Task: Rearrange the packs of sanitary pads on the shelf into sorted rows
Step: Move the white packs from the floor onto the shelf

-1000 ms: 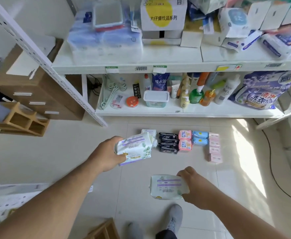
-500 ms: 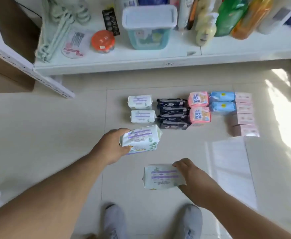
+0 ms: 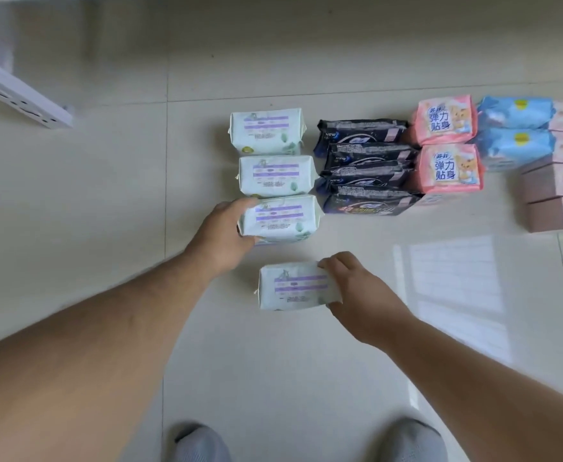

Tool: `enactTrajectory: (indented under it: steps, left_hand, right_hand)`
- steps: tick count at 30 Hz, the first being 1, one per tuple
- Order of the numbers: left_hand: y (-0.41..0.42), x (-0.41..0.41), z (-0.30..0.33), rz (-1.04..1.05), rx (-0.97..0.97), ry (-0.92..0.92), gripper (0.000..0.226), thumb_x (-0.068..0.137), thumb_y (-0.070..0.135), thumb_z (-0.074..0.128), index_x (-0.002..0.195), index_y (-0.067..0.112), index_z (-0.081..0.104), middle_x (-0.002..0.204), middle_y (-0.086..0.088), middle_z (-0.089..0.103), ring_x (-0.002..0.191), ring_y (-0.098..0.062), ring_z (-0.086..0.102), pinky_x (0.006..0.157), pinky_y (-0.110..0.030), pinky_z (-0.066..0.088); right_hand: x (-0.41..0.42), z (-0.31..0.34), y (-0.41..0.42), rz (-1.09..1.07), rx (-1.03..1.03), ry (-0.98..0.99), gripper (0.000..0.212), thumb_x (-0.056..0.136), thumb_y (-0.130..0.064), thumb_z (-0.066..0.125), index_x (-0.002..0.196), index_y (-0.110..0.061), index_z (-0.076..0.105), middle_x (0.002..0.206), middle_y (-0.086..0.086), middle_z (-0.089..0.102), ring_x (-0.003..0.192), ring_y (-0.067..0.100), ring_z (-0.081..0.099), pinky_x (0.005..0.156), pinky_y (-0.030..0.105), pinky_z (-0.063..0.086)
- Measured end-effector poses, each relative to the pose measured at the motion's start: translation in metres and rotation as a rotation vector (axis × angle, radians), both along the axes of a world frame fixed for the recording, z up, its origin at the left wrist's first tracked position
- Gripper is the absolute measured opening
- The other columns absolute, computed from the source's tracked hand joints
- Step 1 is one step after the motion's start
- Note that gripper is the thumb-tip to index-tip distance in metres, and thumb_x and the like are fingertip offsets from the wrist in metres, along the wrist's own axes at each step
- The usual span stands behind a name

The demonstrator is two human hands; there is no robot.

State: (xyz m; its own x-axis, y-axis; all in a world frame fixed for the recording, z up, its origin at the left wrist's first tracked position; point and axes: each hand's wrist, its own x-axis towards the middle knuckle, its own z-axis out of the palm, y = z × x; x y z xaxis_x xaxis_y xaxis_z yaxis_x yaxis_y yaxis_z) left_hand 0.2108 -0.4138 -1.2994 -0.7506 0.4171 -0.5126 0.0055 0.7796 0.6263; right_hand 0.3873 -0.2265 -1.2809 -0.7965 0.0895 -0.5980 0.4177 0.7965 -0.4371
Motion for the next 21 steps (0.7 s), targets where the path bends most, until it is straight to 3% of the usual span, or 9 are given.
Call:
enactTrajectory:
  steps: [3,7,10,16,21]
  left_hand:
    - [0.0,0.001,-0.004,0.079,0.027,-0.049,0.072,0.083,0.005,0.067,0.142,0.037,0.04,0.126,0.005,0.053,0.099,-0.019,0.063,0.088,-0.033,0.054]
    - [-0.006,0.007,0.003,0.165,0.054,-0.072,0.064,0.088,0.005,0.059,0.141,0.034,0.04,0.121,0.018,0.05,0.088,0.004,0.062,0.073,-0.012,0.047]
    - [-0.015,0.012,0.009,0.198,0.024,-0.058,0.06,0.089,0.01,0.054,0.141,0.033,0.039,0.136,0.011,0.047,0.089,-0.003,0.064,0.071,-0.021,0.05]
    - [-0.029,0.026,0.029,0.08,-0.126,0.092,0.055,0.091,0.019,0.054,0.142,0.032,0.037,0.14,0.008,0.044,0.109,-0.012,0.058,0.085,-0.039,0.055]
    - [-0.015,0.015,0.043,-0.097,-0.157,0.277,0.053,0.091,0.018,0.059,0.14,0.028,0.043,0.14,0.008,0.043,0.127,-0.016,0.044,0.093,-0.035,0.047]
  right_hand:
    - [-0.013,-0.01,-0.003,-0.004,-0.003,0.021,0.057,0.09,-0.016,0.06,0.142,-0.023,0.039,0.136,-0.007,0.035,0.092,0.03,0.062,0.077,0.041,0.054]
    - [-0.02,-0.013,-0.011,-0.041,-0.027,0.022,0.065,0.089,-0.015,0.06,0.146,-0.027,0.03,0.148,-0.012,0.024,0.099,0.028,0.063,0.079,0.043,0.056]
    - [-0.015,-0.005,-0.012,-0.076,0.028,0.006,0.076,0.089,-0.023,0.064,0.149,-0.031,0.019,0.156,-0.013,0.012,0.104,0.026,0.062,0.079,0.04,0.056]
    - [0.003,0.026,-0.005,-0.128,0.21,0.05,0.072,0.093,-0.043,0.059,0.152,-0.025,0.02,0.151,-0.008,0.029,0.12,0.021,0.052,0.087,0.031,0.046]
    - [-0.01,0.032,-0.005,-0.098,0.217,0.076,0.072,0.092,-0.045,0.06,0.149,-0.023,0.024,0.148,-0.004,0.032,0.119,0.023,0.051,0.088,0.034,0.047]
